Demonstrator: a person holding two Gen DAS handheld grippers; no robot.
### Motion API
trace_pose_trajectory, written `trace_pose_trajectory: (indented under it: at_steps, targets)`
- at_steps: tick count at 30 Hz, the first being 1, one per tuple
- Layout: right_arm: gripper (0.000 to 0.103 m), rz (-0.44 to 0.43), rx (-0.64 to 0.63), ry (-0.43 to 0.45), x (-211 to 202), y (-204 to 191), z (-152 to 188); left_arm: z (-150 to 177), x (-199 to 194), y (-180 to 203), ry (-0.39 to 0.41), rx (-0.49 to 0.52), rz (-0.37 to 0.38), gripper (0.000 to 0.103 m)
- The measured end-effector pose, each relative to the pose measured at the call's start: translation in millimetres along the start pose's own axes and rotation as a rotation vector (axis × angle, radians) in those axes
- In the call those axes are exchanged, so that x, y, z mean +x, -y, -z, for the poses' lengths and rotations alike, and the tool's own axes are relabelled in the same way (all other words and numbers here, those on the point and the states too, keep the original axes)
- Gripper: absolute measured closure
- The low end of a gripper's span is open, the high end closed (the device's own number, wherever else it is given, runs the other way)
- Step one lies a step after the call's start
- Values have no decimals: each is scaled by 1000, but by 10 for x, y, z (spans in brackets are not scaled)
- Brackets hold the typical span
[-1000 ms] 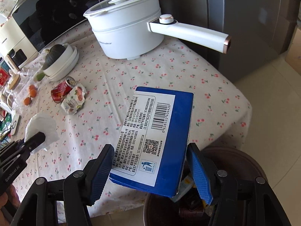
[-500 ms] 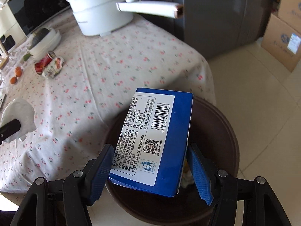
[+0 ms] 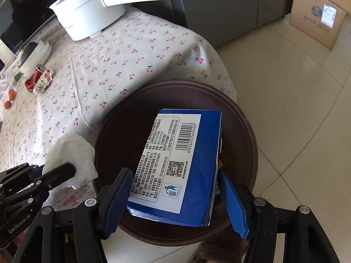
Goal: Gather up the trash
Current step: 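Carry the box and plastic bag over the brown bin and open both tools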
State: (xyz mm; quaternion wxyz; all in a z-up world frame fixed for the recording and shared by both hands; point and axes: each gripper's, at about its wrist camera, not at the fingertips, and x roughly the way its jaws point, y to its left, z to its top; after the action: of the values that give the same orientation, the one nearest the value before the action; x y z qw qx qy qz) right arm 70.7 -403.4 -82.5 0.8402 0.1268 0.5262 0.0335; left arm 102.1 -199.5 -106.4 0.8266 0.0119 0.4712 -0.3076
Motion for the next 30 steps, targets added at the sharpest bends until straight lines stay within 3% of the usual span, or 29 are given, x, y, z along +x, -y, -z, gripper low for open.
trace_pose_trajectory:
  at_steps: [2,3,4,6,15,19,30]
  targets:
    - [35,0,6,-4,4,52,7,-31,108,46,-35,21,-26,68]
    - [35,1,8,-5,4,75,8,-38,157,63,-55,31,-51,45]
    - [35,2,10,-6,8,95,5,-36,189,71,-61,31,-81,28]
    - [35,8,14,-9,11,128,7,-34,238,63,-66,25,-124,21]
    - [34,9,37,-15,32,164,-12,-23,305,-6,-102,24,-156,13]
    - [18,16,79,-3,9,194,-15,-8,263,-41,-103,19,-166,10]
    - [17,28,74,-22,40,164,-2,9,106,-177,-93,-13,-181,8]
